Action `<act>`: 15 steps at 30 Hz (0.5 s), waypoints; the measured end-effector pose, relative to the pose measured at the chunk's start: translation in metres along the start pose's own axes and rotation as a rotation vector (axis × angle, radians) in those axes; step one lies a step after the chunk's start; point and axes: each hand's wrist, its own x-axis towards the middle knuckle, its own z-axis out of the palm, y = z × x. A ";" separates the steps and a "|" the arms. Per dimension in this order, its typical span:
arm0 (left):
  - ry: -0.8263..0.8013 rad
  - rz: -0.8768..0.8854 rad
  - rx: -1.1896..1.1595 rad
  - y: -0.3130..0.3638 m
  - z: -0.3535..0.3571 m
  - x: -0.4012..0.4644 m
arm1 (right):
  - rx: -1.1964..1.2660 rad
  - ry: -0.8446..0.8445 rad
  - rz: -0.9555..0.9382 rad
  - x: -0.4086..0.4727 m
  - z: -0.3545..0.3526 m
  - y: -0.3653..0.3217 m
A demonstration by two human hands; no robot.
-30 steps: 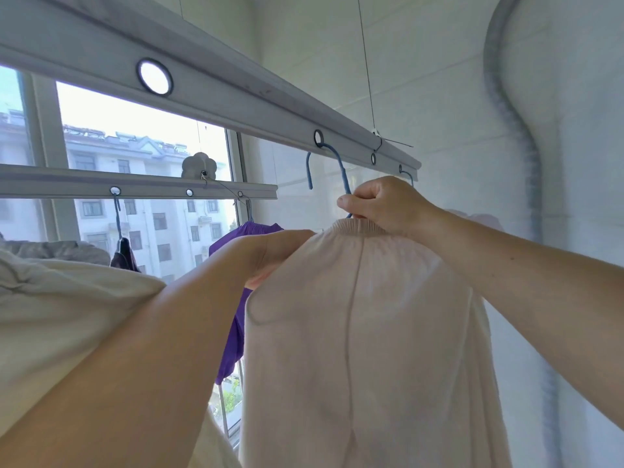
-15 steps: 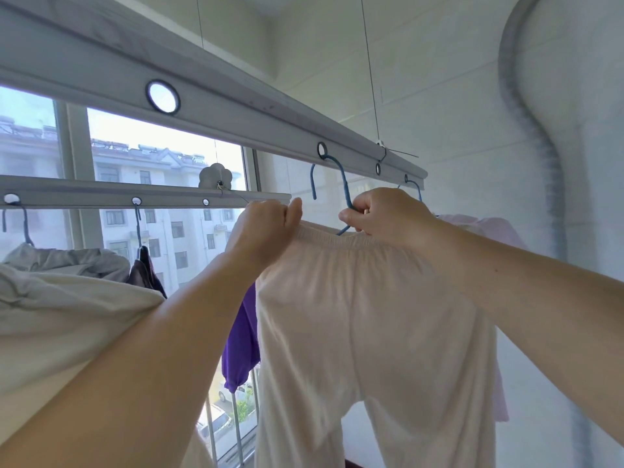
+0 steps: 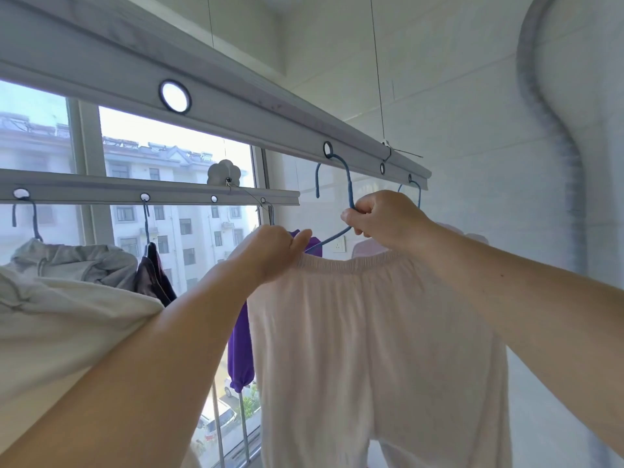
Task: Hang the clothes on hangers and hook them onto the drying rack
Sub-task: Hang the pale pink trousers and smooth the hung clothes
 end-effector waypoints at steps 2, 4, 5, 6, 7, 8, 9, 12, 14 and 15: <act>0.008 0.005 0.018 -0.002 0.001 -0.002 | 0.000 0.016 -0.008 0.000 0.004 -0.001; 0.045 0.016 0.004 -0.007 0.000 -0.001 | 0.015 0.012 -0.011 0.000 0.006 -0.001; 0.086 -0.004 -0.034 -0.009 0.000 -0.001 | 0.029 -0.006 -0.012 0.001 0.006 -0.002; 0.124 -0.037 -0.088 -0.010 -0.001 -0.001 | 0.037 -0.027 -0.013 0.001 0.006 -0.003; 0.165 -0.062 -0.146 -0.011 -0.002 -0.001 | 0.037 -0.048 -0.015 0.001 0.005 -0.004; 0.200 -0.071 -0.187 -0.011 -0.003 0.000 | 0.035 -0.062 -0.018 0.001 0.004 -0.005; 0.222 -0.075 -0.213 -0.010 -0.003 0.001 | 0.038 -0.071 -0.021 0.001 0.004 -0.006; 0.214 -0.074 -0.249 -0.008 -0.002 0.001 | 0.058 -0.096 -0.023 0.000 0.003 -0.008; 0.144 -0.080 -0.290 -0.007 0.001 0.003 | 0.058 -0.118 -0.015 -0.001 0.003 -0.010; 0.109 -0.089 -0.341 -0.007 0.002 0.002 | 0.063 -0.127 -0.010 -0.002 0.003 -0.011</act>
